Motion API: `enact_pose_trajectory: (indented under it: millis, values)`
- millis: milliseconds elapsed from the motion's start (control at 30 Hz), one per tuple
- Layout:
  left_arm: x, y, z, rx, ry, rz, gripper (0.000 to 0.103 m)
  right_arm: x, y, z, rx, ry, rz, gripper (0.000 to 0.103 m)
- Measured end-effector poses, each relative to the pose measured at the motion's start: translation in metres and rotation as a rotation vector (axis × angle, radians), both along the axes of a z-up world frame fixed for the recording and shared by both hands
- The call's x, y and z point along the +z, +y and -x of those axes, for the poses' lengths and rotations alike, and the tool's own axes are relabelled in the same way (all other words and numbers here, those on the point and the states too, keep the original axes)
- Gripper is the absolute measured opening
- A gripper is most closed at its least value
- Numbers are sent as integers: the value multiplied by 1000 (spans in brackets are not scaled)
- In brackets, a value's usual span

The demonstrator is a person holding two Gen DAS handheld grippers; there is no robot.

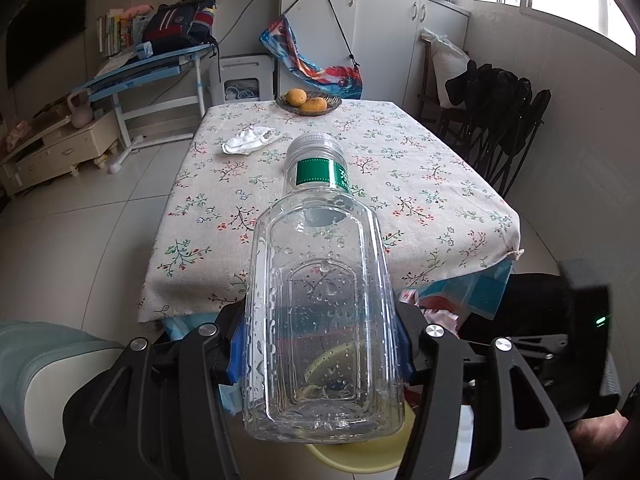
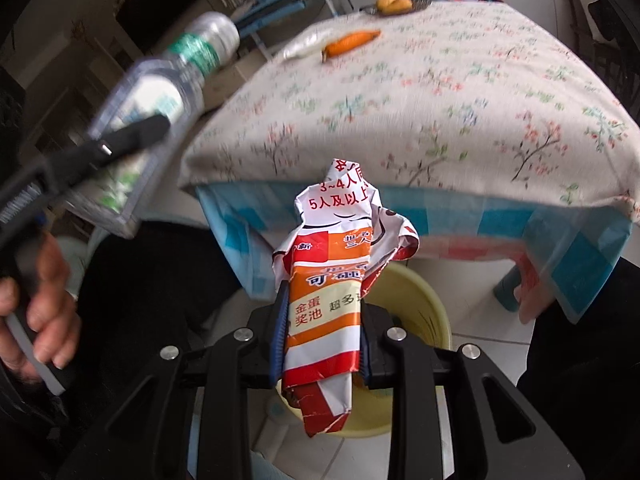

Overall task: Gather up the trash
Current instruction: 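Open the right gripper to drop the wrapper while the left gripper drops the bottle into the bucket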

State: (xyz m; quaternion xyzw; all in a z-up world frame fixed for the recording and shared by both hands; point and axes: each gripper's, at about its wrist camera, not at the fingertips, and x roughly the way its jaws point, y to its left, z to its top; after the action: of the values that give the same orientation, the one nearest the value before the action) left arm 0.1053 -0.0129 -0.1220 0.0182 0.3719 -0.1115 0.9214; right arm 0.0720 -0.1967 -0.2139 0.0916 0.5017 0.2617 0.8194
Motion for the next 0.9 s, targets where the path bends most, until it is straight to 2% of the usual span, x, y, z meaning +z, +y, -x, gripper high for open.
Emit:
enact_pose_trajectory:
  millis: [267, 333, 500, 567, 667, 900]
  values:
    - [1, 6, 7, 3, -3, 14, 53, -22, 15, 0, 43, 83, 100, 36]
    - [1, 7, 9, 3, -2, 17, 53, -22, 15, 1, 42, 81, 116, 49]
    - [0, 7, 12, -4, 0, 22, 53, -12, 4, 3, -6, 37, 103, 56]
    - [0, 6, 14, -12, 2, 22, 53, -3, -4, 4, -42, 0, 69, 57]
    - [0, 4, 17, -29, 8, 21, 53, 12, -21, 6, -115, -72, 9, 66]
    - [-8, -11, 35, -99, 37, 3, 53, 34, -51, 11, -274, -176, -94, 67]
